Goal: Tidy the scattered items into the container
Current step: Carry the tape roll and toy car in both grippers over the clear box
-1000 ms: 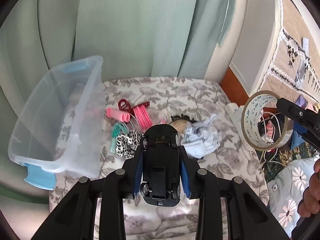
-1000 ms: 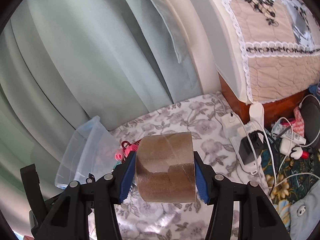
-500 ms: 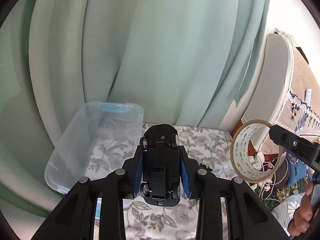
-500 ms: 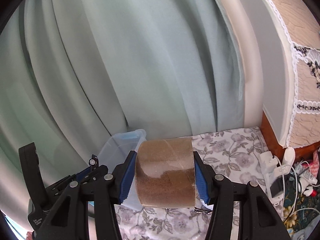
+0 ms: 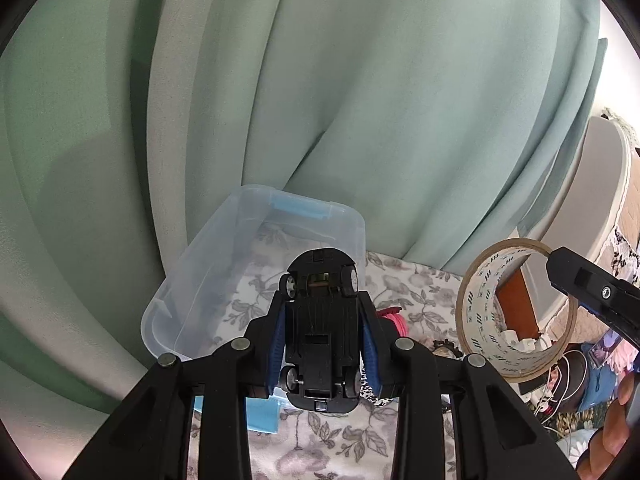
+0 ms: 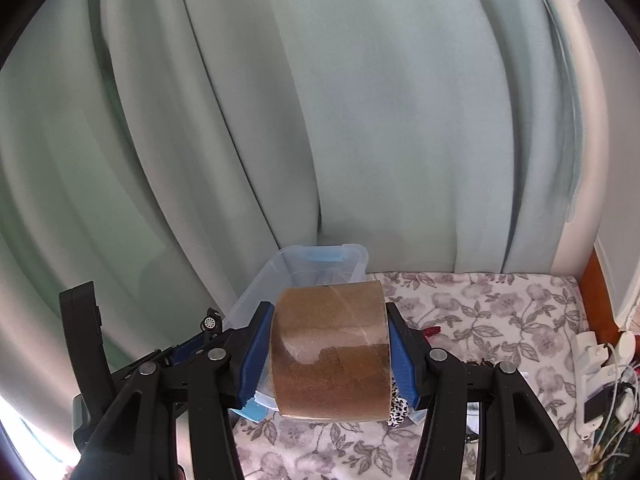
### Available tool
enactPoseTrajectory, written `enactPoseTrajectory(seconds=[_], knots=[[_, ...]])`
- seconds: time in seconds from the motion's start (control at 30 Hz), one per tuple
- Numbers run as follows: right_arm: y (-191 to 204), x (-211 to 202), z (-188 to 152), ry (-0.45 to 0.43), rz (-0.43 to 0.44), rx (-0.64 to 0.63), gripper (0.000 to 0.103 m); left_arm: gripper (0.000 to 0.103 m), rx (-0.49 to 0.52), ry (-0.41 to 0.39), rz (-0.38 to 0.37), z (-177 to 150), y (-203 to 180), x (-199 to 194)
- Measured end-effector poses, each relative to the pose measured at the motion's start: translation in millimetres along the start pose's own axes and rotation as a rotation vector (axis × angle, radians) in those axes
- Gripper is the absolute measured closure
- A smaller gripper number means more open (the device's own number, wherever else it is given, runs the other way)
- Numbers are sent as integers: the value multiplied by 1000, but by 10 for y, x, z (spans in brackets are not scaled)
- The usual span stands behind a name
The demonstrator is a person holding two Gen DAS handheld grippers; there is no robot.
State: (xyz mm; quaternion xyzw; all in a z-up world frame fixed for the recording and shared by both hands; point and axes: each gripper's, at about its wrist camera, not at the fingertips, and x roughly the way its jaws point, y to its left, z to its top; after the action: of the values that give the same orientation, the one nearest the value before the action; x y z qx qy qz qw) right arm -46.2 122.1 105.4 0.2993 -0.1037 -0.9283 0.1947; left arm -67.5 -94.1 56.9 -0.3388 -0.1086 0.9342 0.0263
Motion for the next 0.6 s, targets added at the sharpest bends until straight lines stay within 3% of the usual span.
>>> enactPoseTrajectory(seconds=[0.6], knots=[[599,846,-83,124,104,-127,46,69,-83,54,86,-79,543,323]])
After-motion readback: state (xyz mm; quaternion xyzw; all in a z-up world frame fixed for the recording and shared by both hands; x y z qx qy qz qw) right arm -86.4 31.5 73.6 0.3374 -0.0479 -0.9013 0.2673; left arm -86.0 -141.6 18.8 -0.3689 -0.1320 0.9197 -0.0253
